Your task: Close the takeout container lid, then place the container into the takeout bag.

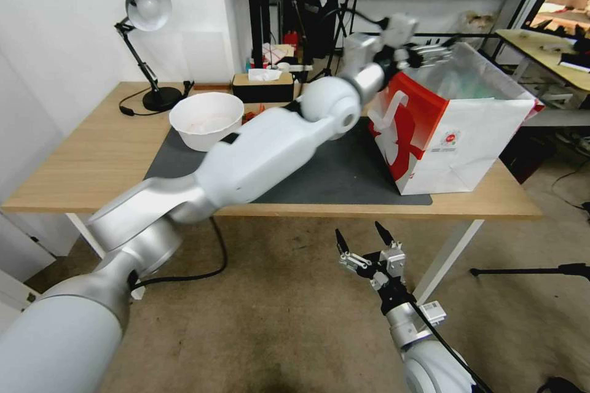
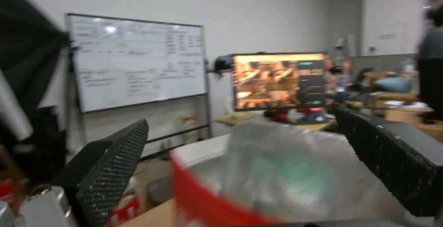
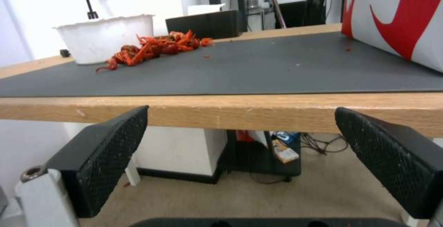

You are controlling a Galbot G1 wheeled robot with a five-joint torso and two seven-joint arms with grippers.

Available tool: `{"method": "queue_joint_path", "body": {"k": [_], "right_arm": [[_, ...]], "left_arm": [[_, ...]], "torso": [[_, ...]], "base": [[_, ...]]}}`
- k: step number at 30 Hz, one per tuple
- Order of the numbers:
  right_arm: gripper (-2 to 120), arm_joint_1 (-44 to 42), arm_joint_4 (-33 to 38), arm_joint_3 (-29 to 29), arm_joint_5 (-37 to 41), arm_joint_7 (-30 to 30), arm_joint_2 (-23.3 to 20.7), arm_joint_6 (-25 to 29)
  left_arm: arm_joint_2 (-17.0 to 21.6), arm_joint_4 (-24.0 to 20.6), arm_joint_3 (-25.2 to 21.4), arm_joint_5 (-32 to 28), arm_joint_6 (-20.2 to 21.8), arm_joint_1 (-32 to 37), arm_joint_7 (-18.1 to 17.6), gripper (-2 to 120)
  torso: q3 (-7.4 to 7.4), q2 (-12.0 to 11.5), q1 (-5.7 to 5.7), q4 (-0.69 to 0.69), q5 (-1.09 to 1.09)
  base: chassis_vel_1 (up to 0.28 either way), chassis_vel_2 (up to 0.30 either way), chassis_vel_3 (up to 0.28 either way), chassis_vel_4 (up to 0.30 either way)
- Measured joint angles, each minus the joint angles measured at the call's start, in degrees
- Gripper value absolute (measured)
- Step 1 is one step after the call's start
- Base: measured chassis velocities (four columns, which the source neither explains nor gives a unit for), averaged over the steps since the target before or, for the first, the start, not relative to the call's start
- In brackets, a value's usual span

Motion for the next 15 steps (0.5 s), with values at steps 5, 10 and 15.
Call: {"method": "queue_joint_path", "body": {"k": [5, 10, 15], "right_arm": [[100, 0.2, 0.0, -0.1, -0.4, 0.3, 0.1, 0.1], [100, 0.1, 1.1, 0.4, -1.2, 0.9, 0.0, 0.5], [100, 0.1, 2.1, 0.6, -1.7, 1.9, -0.7, 0.6]], "left_arm": [[7.5, -10.4, -3.9, 3.5, 1.5, 8.7, -5.9, 100], [17.6, -20.9, -12.7, 10.9, 2.0, 24.5, -7.4, 100], [23.5, -27.8, -21.8, 17.4, 1.3, 39.4, -7.2, 100]], "torso": [[-0.01, 0.0, 0.00, -0.01, -0.01], [-0.01, 0.0, 0.00, 0.01, -0.01], [-0.01, 0.0, -0.01, 0.01, -0.03]], "base": [[0.000, 0.000, 0.000, 0.000], [0.000, 0.000, 0.000, 0.000], [0.000, 0.000, 0.000, 0.000]]}}
